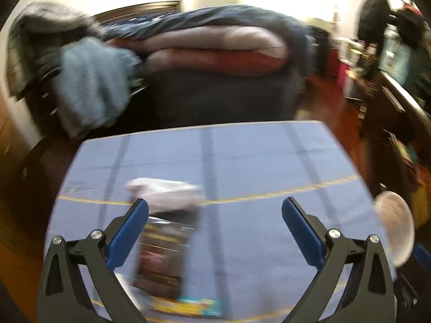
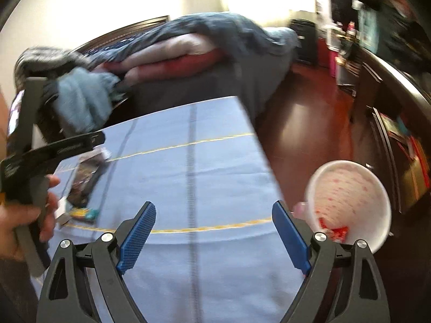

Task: Collect trash
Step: 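Grasp the white tissue with the left tool while the right tool grasps the dark cigarette pack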

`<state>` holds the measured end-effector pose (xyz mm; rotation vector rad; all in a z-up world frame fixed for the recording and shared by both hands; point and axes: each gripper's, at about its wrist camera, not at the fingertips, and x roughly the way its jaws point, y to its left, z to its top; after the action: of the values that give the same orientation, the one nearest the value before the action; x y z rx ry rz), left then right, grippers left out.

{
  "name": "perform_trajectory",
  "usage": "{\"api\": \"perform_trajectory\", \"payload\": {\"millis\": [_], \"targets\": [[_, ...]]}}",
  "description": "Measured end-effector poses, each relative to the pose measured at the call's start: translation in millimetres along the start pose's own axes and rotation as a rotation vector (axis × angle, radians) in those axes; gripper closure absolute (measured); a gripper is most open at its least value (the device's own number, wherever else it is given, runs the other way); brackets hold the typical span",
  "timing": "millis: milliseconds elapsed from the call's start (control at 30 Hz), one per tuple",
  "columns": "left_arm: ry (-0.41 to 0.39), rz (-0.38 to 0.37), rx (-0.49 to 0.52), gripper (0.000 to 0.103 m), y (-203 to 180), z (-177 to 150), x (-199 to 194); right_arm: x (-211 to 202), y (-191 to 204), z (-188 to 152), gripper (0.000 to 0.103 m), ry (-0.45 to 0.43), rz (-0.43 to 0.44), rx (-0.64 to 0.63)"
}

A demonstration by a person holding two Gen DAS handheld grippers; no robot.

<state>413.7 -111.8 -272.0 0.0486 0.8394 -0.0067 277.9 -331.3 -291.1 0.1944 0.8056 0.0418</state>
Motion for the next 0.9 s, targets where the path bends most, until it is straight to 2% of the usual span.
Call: {"api": "perform_trajectory", "payload": {"millis": [100,233,500,533,633,667,900], "targets": [[0.052,0.011,-0.041,0.004,29,9,26,6,26,1,0.015,0.016,0.041,-0.033],[0.118,-0.018,-0.060,0.004,41,16,61,14,53,1,0.015,0.025,0.050,-0.079],[0.146,-0.048,-0.117,0.005,52,19,96,33,86,2,0.015,0.059,0.064,-0.138],[0.146,-0.049,-0.120,0.006,53,19,98,35,90,3,0.015,0.063,0.067,-0.144],[0.156,-0.063,-0.136,0.025,58,16,100,40,101,3,0.015,0.069,0.075,-0.157],[0.162,-0.074,-0.141,0.028,59,14,100,42,106,3,0.015,0.072,0.078,-0.162],[0.118,-0.099,-0.180,0.032,85,8,85,52,132,5,0.015,0.086,0.106,-0.186]]}}
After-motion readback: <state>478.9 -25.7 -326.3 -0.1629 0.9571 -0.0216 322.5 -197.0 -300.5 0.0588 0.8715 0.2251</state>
